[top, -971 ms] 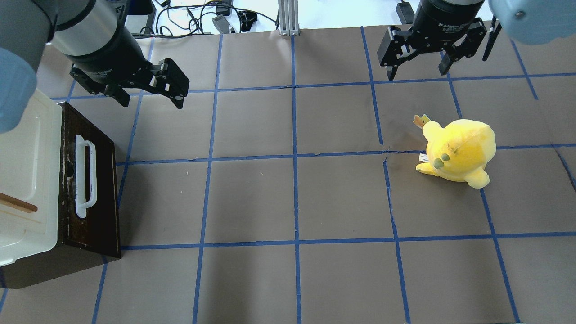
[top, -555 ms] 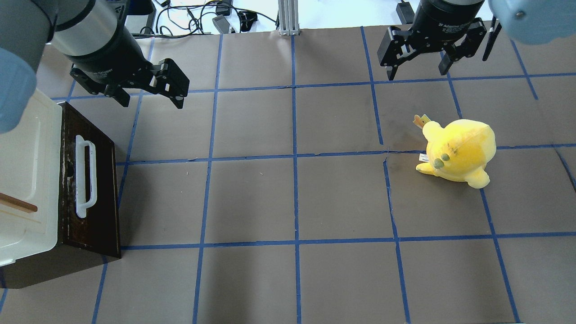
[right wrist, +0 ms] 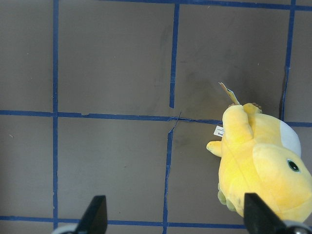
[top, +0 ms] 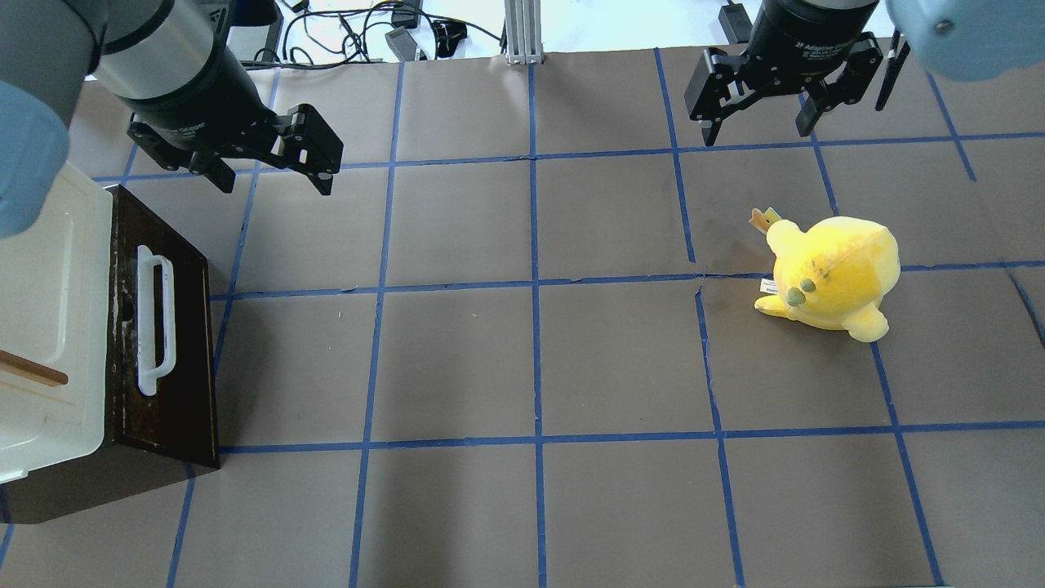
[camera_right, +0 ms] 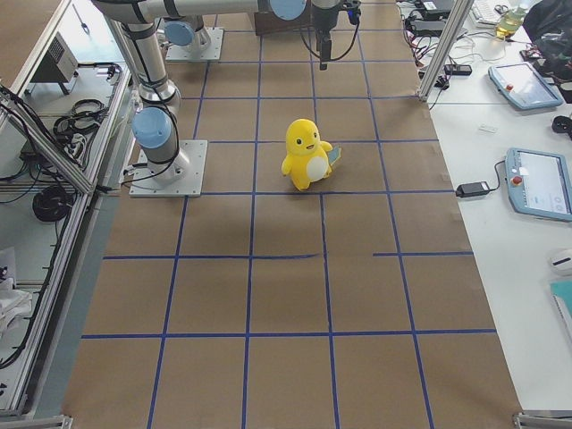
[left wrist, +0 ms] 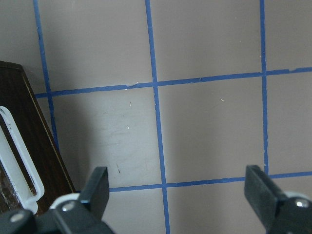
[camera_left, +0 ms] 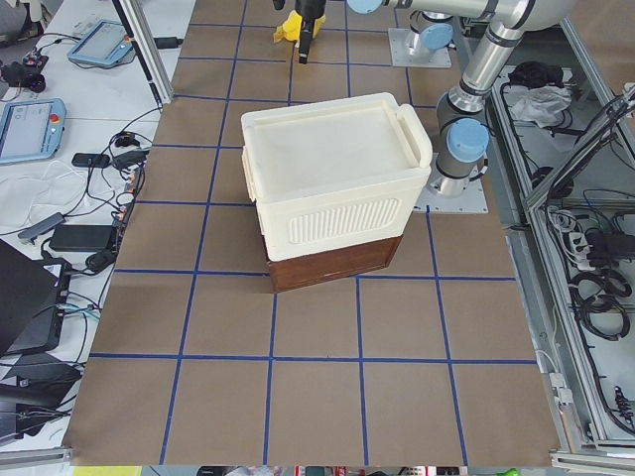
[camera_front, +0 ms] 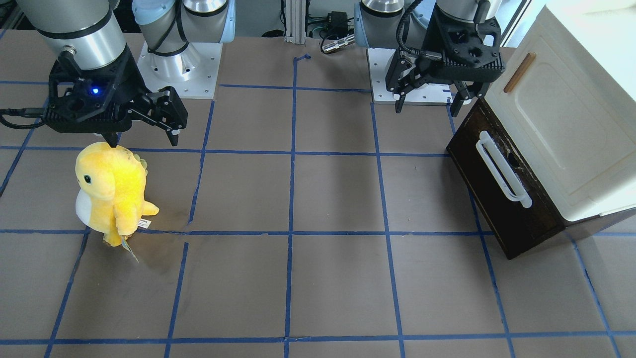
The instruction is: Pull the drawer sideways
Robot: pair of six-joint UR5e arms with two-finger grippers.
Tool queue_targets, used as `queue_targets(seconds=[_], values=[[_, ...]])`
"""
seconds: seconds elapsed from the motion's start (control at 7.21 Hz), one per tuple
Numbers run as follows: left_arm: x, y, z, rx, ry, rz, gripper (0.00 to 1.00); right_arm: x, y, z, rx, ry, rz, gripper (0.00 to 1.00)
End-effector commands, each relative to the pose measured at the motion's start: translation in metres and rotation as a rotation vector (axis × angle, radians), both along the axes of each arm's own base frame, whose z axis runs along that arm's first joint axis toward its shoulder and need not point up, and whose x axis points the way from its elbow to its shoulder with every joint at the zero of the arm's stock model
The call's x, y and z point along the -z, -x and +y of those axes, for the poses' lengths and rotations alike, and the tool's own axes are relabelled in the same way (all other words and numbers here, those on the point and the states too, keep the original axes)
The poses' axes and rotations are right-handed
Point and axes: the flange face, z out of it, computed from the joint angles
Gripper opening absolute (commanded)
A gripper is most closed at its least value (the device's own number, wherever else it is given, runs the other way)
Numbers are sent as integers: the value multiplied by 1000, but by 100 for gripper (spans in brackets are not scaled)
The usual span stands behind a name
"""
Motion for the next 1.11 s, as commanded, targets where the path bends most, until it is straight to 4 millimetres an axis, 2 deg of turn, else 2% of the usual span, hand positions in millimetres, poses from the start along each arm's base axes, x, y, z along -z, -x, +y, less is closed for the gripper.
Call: queue_targets(seconds=[0.0,0.14,0.28,0.55,0.69,0.97], values=[[19,-3,-10,-165,-21,-60,100,0,0,0,1,0,0,100],[40,4,-22,-254,-53,-57,100,0,0,0,-1,0,0,100],[61,23,-30,-295,-76,-71,100,0,0,0,1,0,0,100],[98,49,-41,-331,-67,-244,100,0,0,0,1,0,0,100],[124,45,-42,-325,-83,-381,100,0,0,0,-1,0,0,100],[193,26,-44,-275,-144,-650,100,0,0,0,1,0,0,100]])
